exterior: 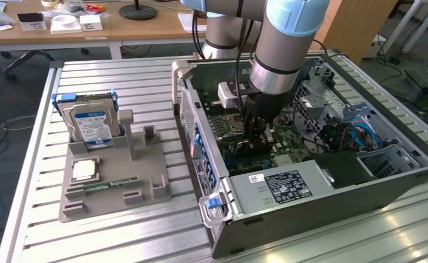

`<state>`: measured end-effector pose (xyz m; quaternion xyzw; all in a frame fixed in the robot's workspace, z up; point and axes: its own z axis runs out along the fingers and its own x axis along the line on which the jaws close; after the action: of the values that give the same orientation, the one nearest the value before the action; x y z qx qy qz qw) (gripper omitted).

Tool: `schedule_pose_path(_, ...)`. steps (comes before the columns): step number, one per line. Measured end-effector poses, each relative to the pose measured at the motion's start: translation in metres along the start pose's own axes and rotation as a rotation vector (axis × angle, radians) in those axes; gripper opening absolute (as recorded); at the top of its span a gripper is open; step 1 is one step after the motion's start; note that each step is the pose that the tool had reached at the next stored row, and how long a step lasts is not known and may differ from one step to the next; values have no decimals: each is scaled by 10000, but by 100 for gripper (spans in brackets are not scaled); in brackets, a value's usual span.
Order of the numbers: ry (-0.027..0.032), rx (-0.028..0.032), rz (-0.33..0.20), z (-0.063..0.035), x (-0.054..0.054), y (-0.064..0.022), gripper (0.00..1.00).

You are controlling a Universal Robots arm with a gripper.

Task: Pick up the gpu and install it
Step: 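Insert the gpu into the slot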

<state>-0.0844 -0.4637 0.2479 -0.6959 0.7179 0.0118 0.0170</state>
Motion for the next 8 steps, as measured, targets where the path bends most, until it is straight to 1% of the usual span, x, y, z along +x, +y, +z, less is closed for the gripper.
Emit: schedule_pose_path(8, 0, 0, 0, 0, 0, 0, 35)
